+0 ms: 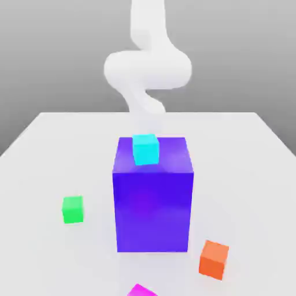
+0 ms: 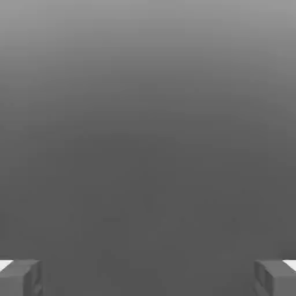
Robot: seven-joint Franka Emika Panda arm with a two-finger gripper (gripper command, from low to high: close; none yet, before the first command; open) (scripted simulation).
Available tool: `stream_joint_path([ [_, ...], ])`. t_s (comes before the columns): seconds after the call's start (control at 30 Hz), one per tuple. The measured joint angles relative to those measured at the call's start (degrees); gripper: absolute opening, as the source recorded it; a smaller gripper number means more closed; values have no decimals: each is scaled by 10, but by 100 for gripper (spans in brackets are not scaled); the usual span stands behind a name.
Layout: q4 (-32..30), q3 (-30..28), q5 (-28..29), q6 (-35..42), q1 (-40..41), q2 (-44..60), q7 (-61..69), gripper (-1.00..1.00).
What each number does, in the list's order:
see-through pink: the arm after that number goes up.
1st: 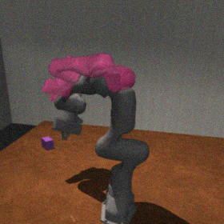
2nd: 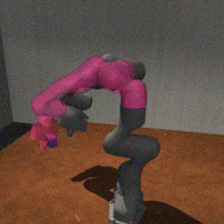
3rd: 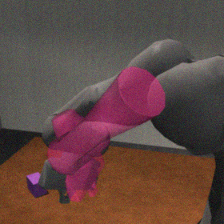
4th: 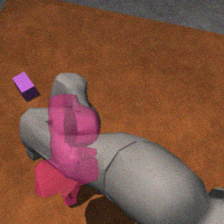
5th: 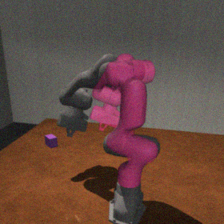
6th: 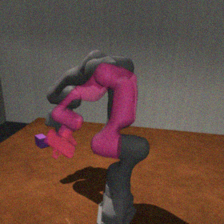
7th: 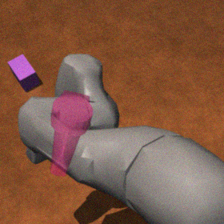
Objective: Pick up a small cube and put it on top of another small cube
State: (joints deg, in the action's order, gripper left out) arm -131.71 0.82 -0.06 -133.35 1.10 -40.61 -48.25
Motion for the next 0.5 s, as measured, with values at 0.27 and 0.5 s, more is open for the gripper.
stream_joint_path([
  [0.27, 2, 26, 7, -51, 32, 169, -85, 0],
  [0.5, 4, 40, 23, -94, 48, 315, -164, 0],
])
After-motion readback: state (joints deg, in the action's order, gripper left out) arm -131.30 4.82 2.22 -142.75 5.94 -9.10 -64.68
